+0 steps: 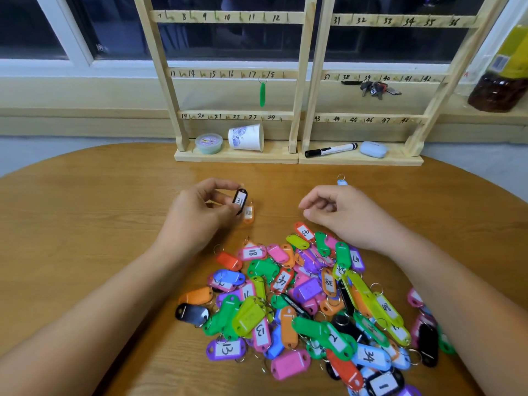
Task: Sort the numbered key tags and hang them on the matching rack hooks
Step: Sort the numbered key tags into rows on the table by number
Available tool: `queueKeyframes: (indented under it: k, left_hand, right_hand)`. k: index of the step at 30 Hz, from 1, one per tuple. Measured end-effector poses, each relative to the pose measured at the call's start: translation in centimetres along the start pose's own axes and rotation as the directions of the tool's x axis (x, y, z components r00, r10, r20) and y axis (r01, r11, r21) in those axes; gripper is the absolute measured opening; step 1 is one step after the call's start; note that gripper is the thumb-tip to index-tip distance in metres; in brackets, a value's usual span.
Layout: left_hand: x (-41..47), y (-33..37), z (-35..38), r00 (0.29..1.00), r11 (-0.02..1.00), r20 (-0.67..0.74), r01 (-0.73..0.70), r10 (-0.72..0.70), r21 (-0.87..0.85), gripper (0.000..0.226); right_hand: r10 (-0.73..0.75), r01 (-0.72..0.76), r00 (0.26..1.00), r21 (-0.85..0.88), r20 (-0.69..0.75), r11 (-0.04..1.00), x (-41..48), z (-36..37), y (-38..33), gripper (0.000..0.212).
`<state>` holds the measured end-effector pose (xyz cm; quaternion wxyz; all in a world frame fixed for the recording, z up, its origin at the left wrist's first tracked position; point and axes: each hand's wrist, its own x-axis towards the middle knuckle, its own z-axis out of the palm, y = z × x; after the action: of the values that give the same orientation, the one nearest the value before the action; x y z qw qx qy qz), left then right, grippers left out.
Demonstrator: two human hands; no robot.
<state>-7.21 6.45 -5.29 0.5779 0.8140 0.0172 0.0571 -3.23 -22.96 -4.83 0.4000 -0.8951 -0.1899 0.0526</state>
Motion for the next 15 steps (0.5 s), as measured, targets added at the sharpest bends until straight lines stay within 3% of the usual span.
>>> queueKeyframes:
  k: [4,8,12,15]
  left_hand:
    - [-0.8,-1.1,-1.9,1.000,0.966,-0.014,0.003,0.000,0.257,0.030]
    - [-2.0,-1.6,-3.8,1.000,0.866,0.013,-0.024,0.020,0.500,0.020]
    - [-3.0,-1.5,-4.3,0.996,0.776,0.080,-0.076,0.033,0.626,0.023]
    - [-3.4,-1.4,-4.1,0.988,0.736,0.096,-0.156,0.124,0.659,0.032]
  right_hand:
    - [-0.005,0.015,0.998,-0.177,0.056,0.984,-1.4,-0.5,0.0,0.019]
    - [-0.018,0.026,0.999,-0.252,0.032,0.967,-2.6,-0.2,0.4,0.022]
    - [-0.004,0.009,1.000,-0.289,0.016,0.957,-3.8,0.0,0.6,0.020]
    - [-0.005,0.013,1.000,-0.288,0.029,0.957,-4.3,-0.2,0.6,0.019]
